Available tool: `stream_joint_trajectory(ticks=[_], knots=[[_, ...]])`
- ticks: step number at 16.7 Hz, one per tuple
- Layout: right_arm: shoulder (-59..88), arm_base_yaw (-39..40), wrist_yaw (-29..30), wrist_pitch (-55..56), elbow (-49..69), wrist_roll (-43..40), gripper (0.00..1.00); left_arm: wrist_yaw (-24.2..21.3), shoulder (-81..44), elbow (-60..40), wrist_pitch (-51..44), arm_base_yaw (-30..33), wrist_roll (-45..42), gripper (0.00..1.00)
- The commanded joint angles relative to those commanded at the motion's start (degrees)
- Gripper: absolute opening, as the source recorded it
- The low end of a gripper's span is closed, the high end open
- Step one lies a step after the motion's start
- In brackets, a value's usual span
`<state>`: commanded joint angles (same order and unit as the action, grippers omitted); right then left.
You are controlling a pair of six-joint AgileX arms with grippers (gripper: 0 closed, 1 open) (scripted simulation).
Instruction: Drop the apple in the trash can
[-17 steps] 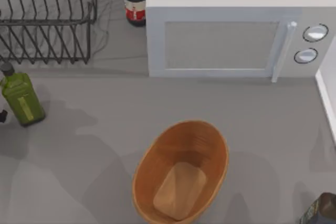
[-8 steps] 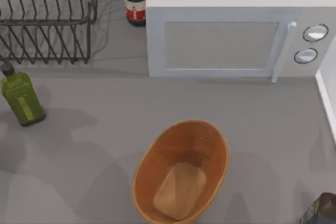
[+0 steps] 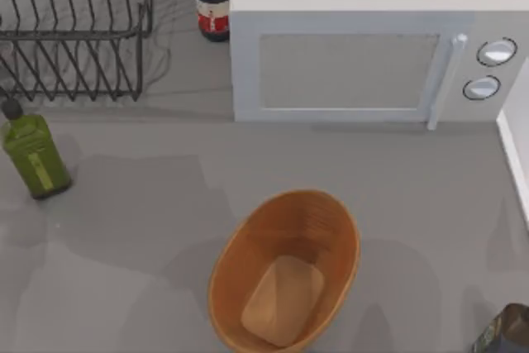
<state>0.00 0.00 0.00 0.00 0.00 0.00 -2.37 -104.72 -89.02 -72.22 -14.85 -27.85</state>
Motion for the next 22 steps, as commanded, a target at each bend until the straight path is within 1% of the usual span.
stream_joint_trajectory(ticks=[3,9,12,15,17,22], knots=[[0.0,0.0,0.0,0.0,0.0,0.0,1.0,0.34,0.64,-2.72,-1.92,1.14,0.15,0.0],[0.0,0.0,0.0,0.0,0.0,0.0,1.0,0.42,0.69,-2.61,-1.77,1.28,-0.03,0.0],[0.0,0.0,0.0,0.0,0.0,0.0,1.0,1.29,2.47,-2.58,-2.23,4.66,-0.63,0.0],[0.0,0.0,0.0,0.0,0.0,0.0,1.0,2.64,4.38,-2.23,-3.87,11.14,-1.77,0.0],[0.0,0.0,0.0,0.0,0.0,0.0,1.0,3.7,5.22,-1.85,-5.4,17.07,-2.69,0.0],[0.0,0.0,0.0,0.0,0.0,0.0,1.0,6.48,4.88,-0.52,-7.36,36.36,-5.27,0.0]])
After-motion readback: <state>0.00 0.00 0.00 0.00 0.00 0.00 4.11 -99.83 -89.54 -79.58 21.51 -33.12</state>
